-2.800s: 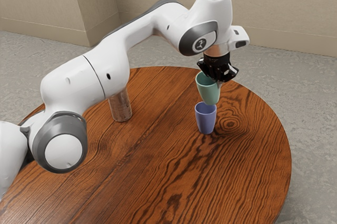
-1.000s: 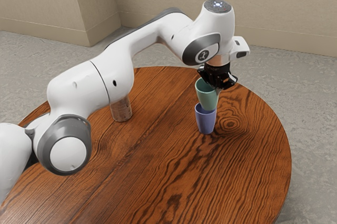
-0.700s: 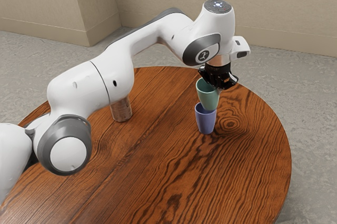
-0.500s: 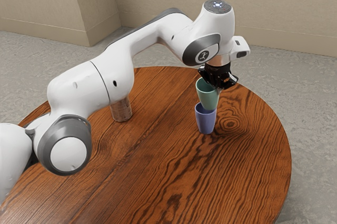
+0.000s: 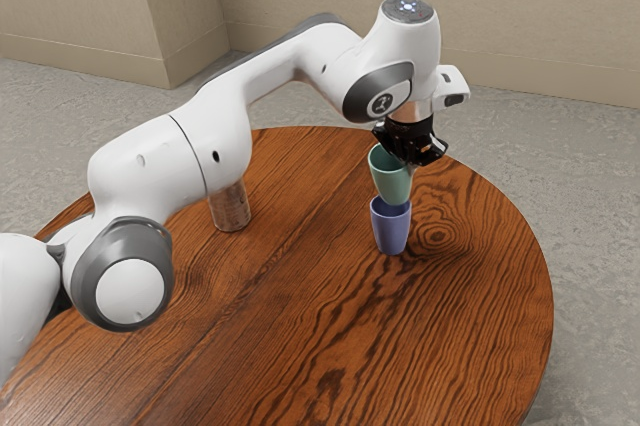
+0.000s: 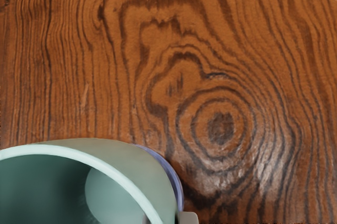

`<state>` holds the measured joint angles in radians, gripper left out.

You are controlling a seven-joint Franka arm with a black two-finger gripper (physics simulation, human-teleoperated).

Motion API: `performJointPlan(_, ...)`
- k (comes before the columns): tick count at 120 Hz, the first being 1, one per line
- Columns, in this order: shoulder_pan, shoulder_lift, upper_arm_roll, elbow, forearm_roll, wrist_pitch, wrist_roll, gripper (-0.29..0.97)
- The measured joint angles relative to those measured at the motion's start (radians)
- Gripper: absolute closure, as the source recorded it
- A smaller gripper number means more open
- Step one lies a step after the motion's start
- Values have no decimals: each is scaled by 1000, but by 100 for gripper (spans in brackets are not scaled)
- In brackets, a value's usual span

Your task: Place the left cup onto the right cup

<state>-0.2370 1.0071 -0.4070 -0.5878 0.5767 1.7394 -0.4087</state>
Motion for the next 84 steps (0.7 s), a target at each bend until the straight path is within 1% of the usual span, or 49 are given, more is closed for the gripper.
performJointPlan(30,-1,-2,0,3,0,-42,-3,79)
performJointPlan(84,1,10,-1,2,2,-35,-2,79)
